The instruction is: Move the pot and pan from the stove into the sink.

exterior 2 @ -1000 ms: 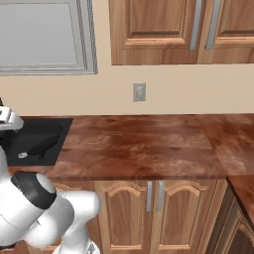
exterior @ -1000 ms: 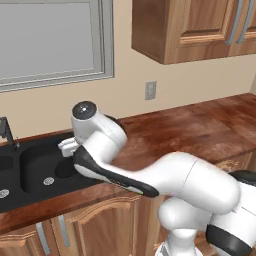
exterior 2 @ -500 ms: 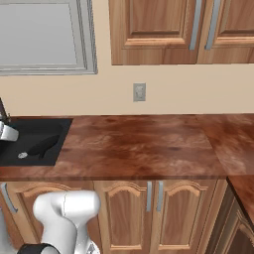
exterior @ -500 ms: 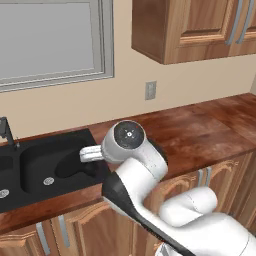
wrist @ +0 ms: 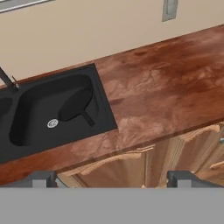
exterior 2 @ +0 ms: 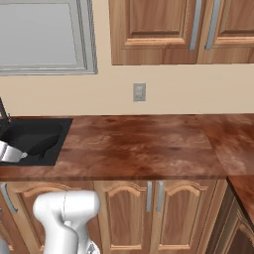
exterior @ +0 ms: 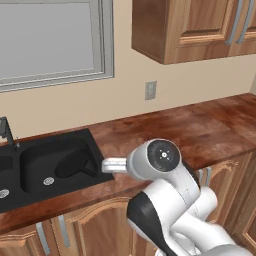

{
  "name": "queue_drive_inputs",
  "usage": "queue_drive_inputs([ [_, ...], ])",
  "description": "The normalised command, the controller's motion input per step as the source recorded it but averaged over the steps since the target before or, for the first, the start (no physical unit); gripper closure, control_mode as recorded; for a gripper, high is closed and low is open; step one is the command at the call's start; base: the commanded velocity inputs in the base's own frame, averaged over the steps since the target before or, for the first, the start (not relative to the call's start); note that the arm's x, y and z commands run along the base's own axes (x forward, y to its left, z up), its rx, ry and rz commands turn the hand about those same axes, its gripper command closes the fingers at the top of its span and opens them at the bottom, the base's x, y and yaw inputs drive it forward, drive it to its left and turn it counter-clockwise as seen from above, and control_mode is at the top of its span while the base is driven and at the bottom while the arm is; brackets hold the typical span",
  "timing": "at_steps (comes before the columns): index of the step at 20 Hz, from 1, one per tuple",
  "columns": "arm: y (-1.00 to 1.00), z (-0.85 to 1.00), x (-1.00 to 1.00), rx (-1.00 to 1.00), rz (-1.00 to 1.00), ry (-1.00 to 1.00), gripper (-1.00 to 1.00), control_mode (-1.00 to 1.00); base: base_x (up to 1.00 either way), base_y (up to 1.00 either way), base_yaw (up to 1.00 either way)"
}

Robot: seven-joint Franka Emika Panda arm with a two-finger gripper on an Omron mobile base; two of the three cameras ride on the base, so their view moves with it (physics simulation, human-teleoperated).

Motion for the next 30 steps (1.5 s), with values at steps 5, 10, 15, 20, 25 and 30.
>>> queue_drive_inputs([
  [5, -0.03, -0.03, -0.16, 0.00, 0.00, 0.00, -1.00, -1.00, 0.00, 0.00, 0.00],
  [10, 0.00, 0.00, 0.00, 0.00, 0.00, 0.00, -1.00, 1.00, -0.65, -0.30, -0.11],
  [15, 0.00, 0.00, 0.00, 0.00, 0.00, 0.00, -1.00, 1.00, -0.06, -0.14, -0.39],
  [20, 0.00, 0.00, 0.00, 0.00, 0.00, 0.00, -1.00, 1.00, 0.00, 0.00, -0.49],
  [25, 0.00, 0.00, 0.00, 0.00, 0.00, 0.00, -1.00, 1.00, 0.00, 0.00, -0.50],
  [30, 0.00, 0.00, 0.00, 0.00, 0.00, 0.00, -1.00, 1.00, 0.00, 0.00, -0.50],
])
